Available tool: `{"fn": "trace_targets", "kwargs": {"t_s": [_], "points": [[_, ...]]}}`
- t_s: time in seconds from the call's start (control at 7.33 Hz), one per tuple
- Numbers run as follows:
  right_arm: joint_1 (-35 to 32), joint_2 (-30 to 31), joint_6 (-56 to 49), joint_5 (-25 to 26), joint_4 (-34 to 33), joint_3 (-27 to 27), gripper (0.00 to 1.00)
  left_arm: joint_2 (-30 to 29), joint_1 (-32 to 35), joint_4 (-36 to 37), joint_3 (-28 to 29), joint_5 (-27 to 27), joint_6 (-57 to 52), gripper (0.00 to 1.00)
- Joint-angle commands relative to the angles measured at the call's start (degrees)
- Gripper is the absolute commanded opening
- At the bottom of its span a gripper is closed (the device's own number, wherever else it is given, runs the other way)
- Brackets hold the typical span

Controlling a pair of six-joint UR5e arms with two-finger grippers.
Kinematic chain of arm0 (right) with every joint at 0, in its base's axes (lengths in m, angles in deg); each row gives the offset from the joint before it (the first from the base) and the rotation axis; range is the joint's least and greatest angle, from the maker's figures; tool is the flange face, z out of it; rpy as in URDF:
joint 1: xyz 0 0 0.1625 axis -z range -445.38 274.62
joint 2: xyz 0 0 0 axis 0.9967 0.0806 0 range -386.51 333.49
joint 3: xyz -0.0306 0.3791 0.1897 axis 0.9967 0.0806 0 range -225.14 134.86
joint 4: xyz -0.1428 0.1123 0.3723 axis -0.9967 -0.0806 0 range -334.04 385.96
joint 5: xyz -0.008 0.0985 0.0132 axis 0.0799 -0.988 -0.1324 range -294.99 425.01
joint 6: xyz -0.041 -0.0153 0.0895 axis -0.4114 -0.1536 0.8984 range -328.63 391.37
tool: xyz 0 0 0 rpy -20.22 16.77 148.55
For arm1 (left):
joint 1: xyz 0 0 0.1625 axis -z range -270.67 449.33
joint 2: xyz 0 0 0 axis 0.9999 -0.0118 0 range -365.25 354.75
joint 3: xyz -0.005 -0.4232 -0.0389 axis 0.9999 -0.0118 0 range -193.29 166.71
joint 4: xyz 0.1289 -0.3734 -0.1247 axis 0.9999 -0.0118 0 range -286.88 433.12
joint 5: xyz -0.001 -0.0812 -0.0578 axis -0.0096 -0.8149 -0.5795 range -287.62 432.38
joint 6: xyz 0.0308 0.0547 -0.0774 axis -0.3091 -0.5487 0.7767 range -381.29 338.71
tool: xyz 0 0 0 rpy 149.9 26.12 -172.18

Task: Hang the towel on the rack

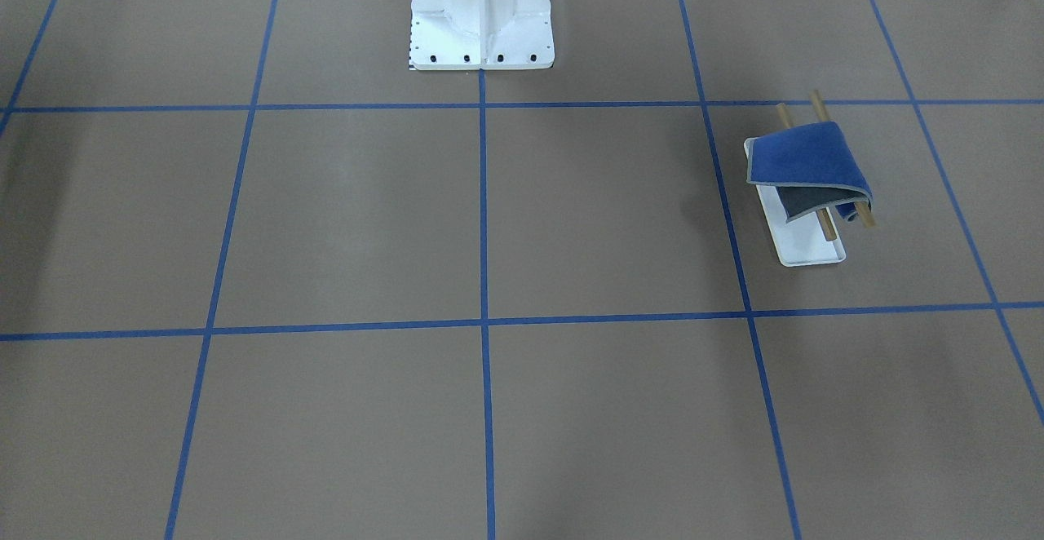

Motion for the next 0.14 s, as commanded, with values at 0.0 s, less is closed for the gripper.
{"fn": "trace_targets", "kwargs": {"t_s": [0.0], "points": [[0.0,0.0,-0.07,-0.04,0.0,-0.37,1.0,-0.02,0.0,0.0,0.0,0.0,0.0,0.98]]}}
